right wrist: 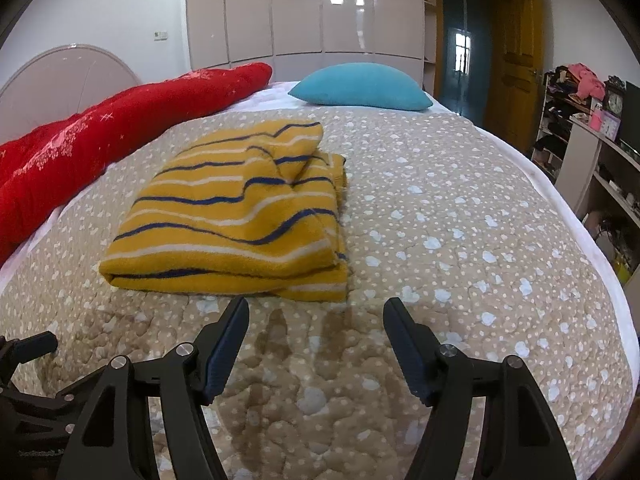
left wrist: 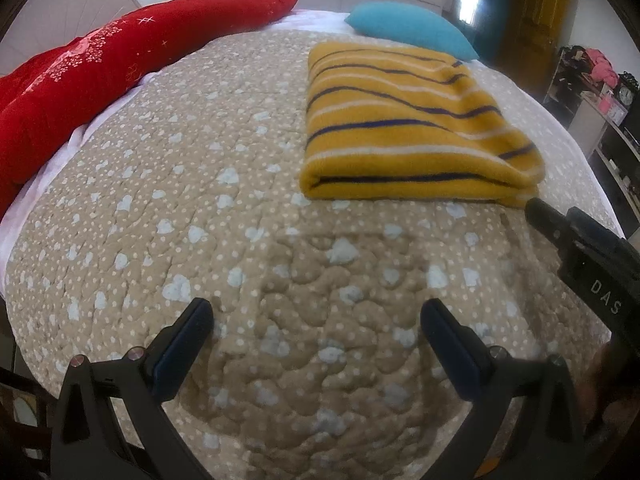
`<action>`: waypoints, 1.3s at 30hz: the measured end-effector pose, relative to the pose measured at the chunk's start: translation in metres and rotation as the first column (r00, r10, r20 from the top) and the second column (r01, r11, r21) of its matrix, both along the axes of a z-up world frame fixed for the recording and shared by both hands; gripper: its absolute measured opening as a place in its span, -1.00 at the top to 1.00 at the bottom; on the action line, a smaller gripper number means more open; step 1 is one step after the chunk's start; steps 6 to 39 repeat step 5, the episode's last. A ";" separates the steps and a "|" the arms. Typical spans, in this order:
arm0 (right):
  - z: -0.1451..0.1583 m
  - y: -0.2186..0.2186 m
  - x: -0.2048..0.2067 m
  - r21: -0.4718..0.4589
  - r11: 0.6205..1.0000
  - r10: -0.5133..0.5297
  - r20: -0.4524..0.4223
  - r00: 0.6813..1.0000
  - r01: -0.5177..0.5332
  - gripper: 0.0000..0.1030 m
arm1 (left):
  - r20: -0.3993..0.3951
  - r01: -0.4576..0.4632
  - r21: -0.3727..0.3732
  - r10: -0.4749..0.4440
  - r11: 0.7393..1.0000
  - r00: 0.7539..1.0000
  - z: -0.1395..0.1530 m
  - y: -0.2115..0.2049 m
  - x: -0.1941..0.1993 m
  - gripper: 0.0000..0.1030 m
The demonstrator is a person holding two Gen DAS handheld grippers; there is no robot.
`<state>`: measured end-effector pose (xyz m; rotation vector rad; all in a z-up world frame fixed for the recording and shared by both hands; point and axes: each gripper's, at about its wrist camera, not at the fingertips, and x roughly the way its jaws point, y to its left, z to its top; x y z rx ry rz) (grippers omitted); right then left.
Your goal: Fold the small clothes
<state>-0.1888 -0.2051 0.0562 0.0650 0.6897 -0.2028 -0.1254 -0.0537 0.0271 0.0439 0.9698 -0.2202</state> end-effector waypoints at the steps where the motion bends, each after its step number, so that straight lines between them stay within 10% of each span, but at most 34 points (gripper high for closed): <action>1: 0.000 0.002 0.002 -0.002 1.000 0.006 -0.005 1.000 -0.006 -0.45 | 0.000 -0.001 0.000 0.001 1.000 1.000 0.000 0.000 0.001 -1.00; 39: -0.001 0.007 0.008 -0.018 1.000 0.015 -0.031 0.999 -0.016 -0.48 | -0.004 0.001 0.004 -0.001 1.000 1.000 0.000 0.000 0.007 -1.00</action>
